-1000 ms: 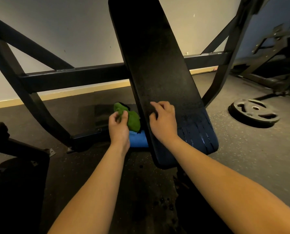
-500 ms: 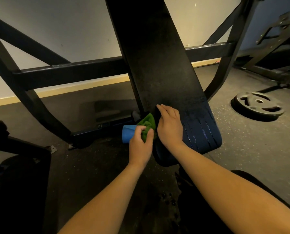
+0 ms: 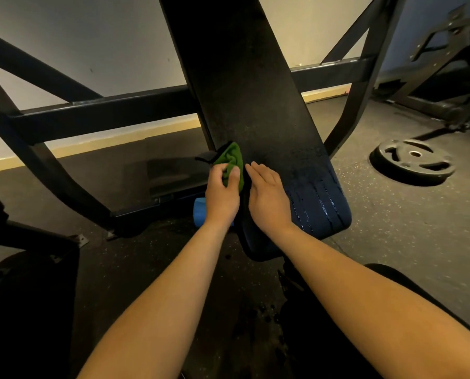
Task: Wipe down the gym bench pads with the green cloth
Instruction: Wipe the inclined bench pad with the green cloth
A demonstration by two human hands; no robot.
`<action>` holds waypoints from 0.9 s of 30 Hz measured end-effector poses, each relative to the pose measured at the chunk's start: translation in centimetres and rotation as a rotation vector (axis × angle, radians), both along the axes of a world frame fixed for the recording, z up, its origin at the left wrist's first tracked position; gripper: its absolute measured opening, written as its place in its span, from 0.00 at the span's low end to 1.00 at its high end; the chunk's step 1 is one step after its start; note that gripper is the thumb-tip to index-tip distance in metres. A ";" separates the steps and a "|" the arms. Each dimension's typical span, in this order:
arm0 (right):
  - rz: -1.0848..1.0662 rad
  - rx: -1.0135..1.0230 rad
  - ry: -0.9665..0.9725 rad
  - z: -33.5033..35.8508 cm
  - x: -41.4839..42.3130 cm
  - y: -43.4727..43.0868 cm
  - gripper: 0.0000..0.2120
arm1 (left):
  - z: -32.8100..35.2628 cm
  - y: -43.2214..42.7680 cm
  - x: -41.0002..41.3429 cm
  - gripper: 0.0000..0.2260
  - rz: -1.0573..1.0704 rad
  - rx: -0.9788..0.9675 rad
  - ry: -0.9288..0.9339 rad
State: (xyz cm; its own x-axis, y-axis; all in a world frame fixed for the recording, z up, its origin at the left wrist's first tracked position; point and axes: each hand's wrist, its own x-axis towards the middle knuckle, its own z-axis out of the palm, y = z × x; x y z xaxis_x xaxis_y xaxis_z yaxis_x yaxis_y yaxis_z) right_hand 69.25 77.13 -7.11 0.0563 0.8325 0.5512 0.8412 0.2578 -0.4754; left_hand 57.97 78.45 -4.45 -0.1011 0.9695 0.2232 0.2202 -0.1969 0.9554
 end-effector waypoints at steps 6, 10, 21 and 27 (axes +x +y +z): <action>0.074 -0.048 0.045 0.4 0.6 -0.3 0.21 | -2.4 -2.7 0.2 0.06 -0.015 0.016 0.050; -0.031 -0.027 -0.011 0.1 1.1 -1.1 0.20 | -4.1 -6.4 0.8 0.04 -0.012 -0.040 0.072; -0.049 -0.081 0.062 -0.9 1.7 -2.9 0.21 | -4.7 -7.2 1.9 0.08 0.095 -0.062 0.100; 0.034 -0.133 -0.012 -0.5 3.0 -3.2 0.22 | -0.8 -2.3 1.6 0.10 0.134 -0.059 -0.014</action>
State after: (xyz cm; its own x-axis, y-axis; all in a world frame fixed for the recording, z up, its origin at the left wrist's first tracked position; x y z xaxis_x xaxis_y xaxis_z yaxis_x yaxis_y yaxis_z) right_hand 72.24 73.93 -7.65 0.0209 0.8996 0.4362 0.8386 0.2218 -0.4976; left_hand 59.61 76.15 -5.26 -0.2335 0.9584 0.1641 0.2276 -0.1102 0.9675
